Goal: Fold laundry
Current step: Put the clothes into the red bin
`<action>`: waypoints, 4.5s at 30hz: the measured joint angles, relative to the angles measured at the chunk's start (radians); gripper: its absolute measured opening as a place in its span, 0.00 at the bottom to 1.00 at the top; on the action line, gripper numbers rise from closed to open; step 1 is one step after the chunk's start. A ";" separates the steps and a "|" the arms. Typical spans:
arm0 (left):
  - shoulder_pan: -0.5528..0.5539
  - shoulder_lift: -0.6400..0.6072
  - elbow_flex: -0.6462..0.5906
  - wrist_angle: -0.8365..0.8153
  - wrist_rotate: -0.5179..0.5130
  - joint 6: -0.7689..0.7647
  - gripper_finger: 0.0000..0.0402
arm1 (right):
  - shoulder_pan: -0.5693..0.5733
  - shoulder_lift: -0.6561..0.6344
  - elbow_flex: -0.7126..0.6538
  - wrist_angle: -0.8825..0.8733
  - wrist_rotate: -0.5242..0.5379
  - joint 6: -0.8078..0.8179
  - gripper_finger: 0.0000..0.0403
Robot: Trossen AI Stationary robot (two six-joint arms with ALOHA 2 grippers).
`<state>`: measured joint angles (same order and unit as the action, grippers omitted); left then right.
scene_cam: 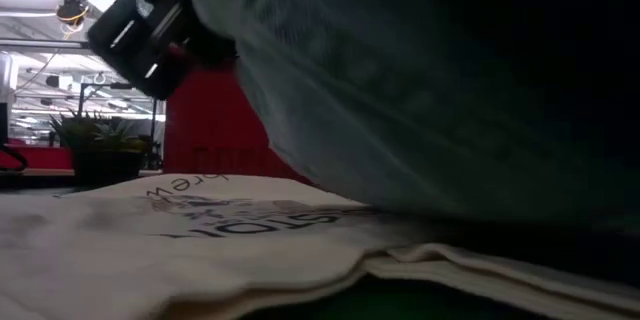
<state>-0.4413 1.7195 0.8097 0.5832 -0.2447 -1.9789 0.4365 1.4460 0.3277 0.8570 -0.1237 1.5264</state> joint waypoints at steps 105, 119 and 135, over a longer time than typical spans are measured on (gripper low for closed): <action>0.317 0.000 0.005 0.779 -0.049 0.390 0.00 | -0.658 -0.256 0.327 -0.228 -0.532 -0.123 0.02; 0.423 0.000 0.005 0.856 0.007 0.411 0.00 | -0.788 -0.255 0.475 -0.431 -0.569 -0.207 0.02; 0.513 0.001 0.061 0.873 0.074 0.416 0.00 | -0.847 -0.251 0.594 -0.585 -0.586 -0.279 0.02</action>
<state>0.0716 1.7203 0.8710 1.4563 -0.1712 -1.5630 -0.4103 1.1946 0.9215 0.2723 -0.7098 1.2472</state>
